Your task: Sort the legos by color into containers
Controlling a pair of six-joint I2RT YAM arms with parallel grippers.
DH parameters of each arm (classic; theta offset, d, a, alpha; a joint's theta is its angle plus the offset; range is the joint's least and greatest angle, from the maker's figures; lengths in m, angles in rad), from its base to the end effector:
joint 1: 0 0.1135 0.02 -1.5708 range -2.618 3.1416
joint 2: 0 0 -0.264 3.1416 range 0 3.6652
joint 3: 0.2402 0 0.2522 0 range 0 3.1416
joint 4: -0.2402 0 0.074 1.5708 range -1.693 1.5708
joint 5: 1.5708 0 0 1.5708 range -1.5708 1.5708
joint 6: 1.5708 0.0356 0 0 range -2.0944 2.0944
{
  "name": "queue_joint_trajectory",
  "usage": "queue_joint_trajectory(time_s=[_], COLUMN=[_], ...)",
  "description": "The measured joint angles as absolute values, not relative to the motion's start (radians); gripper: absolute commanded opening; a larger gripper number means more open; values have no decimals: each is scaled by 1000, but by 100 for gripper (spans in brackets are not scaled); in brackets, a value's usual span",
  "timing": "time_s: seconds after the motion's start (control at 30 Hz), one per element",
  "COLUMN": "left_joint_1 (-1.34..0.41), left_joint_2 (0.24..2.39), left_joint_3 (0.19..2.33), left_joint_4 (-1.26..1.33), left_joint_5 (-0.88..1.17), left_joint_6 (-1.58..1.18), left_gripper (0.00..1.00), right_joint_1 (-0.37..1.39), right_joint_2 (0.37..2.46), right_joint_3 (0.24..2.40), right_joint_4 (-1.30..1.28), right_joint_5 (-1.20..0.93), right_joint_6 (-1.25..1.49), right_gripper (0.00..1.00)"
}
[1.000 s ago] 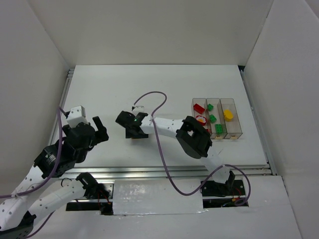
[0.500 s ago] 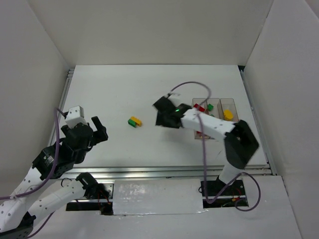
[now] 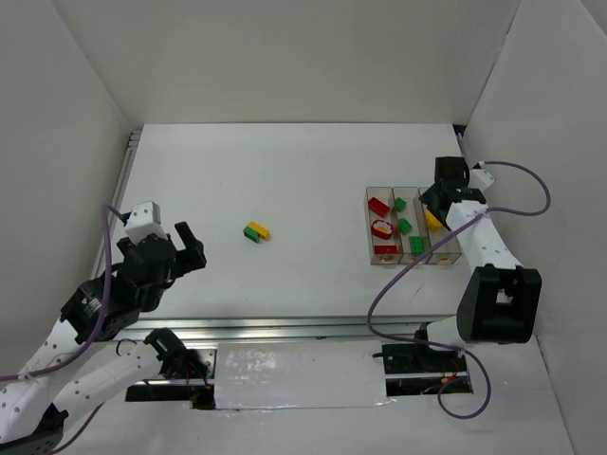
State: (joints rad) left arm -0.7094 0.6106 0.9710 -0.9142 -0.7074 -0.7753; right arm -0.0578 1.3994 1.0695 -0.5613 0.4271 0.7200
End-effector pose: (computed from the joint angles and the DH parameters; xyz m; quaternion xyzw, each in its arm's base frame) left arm 0.0892 -0.0461 0.3542 -0.1955 0.8134 -0.0858 0.5411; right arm 0.2917 -0.0317 0.2683 0.4147 0.8258 -0.0831 0.3730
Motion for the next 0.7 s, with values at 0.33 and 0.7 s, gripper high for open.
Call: queue_joint_trajectory(time_s=[0.33, 0.7], left_joint_1=[-709, -709], left_joint_2=[633, 668], left_joint_3=[971, 971], left_joint_4=[-910, -900], left_joint_5=[-676, -664], left_joint_6=[-756, -736], left_gripper=[100, 100], right_joint_1=[-127, -122], right_joint_2=[1543, 1556], right_joint_3=[1073, 1126], right_joint_4=[-537, -539], right_joint_5=[436, 414], right_joint_6=[751, 757], right_gripper=[77, 96])
